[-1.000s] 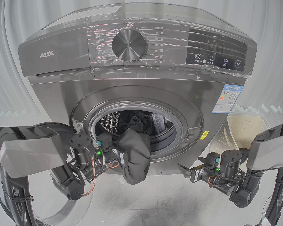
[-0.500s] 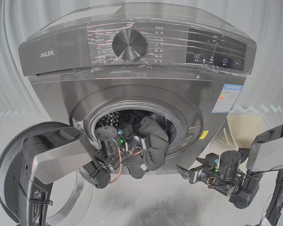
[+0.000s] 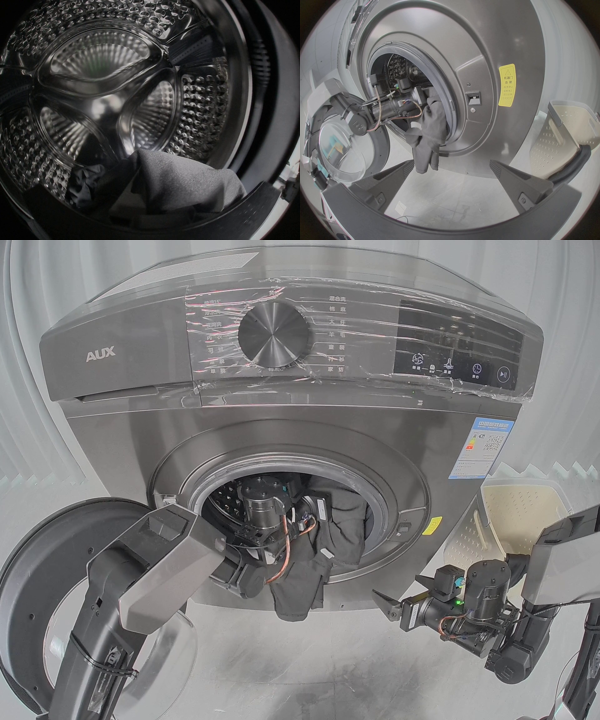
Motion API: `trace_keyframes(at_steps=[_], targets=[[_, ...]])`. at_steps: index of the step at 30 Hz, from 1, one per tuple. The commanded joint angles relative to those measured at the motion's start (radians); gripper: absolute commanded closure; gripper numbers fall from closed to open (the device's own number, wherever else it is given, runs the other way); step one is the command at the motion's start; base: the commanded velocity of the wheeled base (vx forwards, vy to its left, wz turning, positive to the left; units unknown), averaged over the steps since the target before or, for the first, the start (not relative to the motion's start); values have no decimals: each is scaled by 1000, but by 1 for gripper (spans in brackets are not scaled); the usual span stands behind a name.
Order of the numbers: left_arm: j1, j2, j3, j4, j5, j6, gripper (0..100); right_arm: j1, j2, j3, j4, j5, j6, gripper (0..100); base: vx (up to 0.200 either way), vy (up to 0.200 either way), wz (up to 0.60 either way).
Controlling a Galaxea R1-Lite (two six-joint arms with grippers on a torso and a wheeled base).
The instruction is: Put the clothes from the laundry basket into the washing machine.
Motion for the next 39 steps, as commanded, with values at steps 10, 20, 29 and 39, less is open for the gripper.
trace_keyframes(at_steps=[10,20,29,39], targets=[[95,212,-418,245,164,54,100,-1,7,-1,0,0,1,0,0,0,0],[97,206,-418,241,166,44,100,-2,10,1,0,0,1,0,0,0,0],[47,4,-127,281,144,37,0,-5,9,-1,0,0,1,0,0,0,0],[1,-167,205,397,25,44,0,-1,10,1,0,0,3,0,0,0,0]])
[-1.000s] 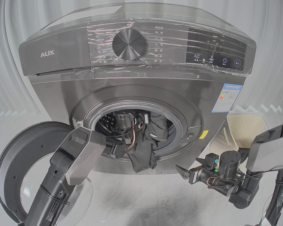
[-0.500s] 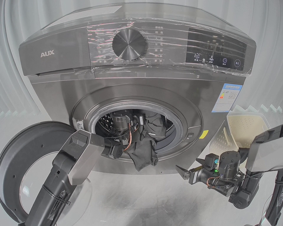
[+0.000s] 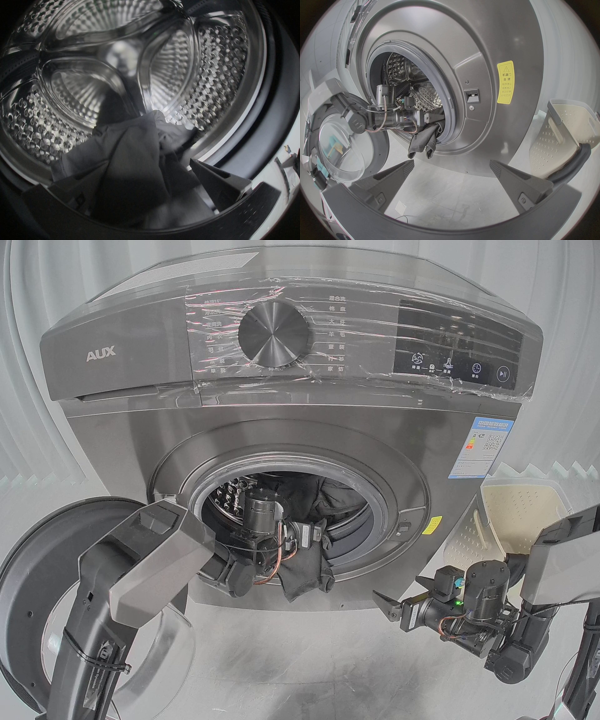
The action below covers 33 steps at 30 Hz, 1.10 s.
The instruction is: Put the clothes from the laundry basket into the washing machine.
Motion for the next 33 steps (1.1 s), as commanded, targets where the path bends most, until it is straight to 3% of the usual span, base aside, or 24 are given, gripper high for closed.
trace_keyframes(at_steps=[1,12,13,18,25,30,33], targets=[[-39,-153,195,50,-63,8,0,3,4,0,0,0,1,0,0,0,0],[-44,-101,221,50,-80,22,0,3,3,-1,0,0,2,0,0,0,0],[-44,-95,221,50,-80,26,100,3,3,-1,0,0,2,0,0,0,0],[-41,-73,218,43,-80,35,100,1,3,-1,0,0,2,0,0,0,0],[-15,-45,77,23,-58,11,100,3,1,-5,0,0,2,0,0,0,0],[17,39,-147,-49,37,0,100,3,1,-6,0,0,2,0,0,0,0],[31,70,-225,-59,51,0,100,3,3,-6,0,0,2,0,0,0,0]])
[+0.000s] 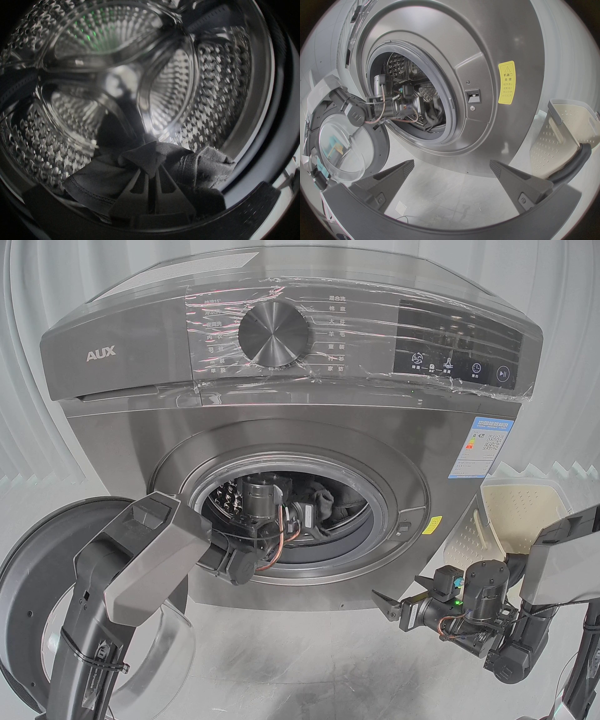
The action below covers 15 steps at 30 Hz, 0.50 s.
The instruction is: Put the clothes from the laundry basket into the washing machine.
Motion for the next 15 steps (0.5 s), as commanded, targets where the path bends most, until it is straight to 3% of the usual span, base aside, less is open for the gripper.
trace_keyframes(at_steps=[1,6,7,15], targets=[[40,111,-214,-39,53,-9,100,1,0,-1,-1,0,0,0,0,0,0],[48,120,-234,-42,53,-9,100,-1,1,-3,-1,0,0,0,0,0,0],[48,119,-237,-42,53,-10,0,-1,1,-3,-1,0,0,0,0,0,0],[45,120,-218,-59,54,-18,0,1,1,0,-1,0,5,0,0,0,0]])
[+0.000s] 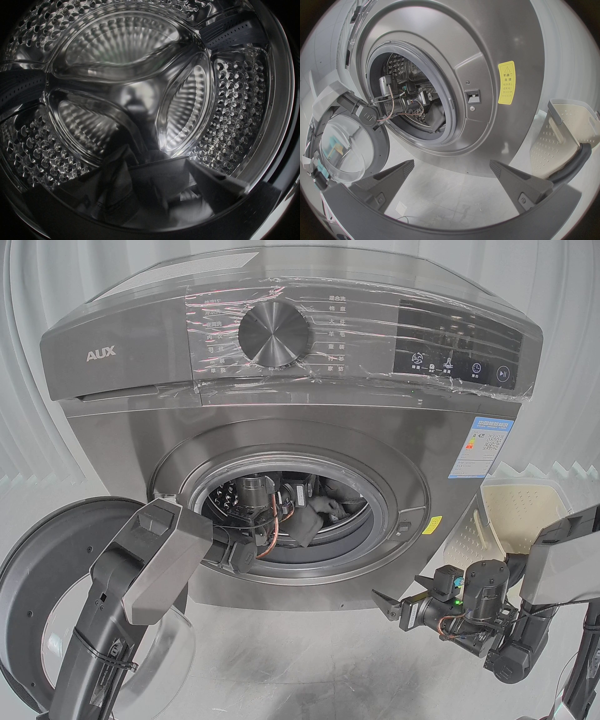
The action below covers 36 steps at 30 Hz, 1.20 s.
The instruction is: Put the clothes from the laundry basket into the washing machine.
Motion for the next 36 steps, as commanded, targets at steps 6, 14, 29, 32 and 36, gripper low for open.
trace_keyframes(at_steps=[6,14,29,32,36], targets=[[-9,-15,91,-11,2,5,0,0,1,2,-1,0,2,0,0,0,0],[-53,-90,290,-17,-17,17,0,1,1,4,-1,0,2,0,0,0,0],[-43,-52,330,-11,-46,56,100,3,3,2,-1,0,4,0,0,0,0],[-43,-52,315,-10,-44,54,100,3,3,1,-1,0,4,0,0,0,0],[-41,-20,215,-13,-30,43,100,3,1,-1,-1,0,4,0,0,0,0]])
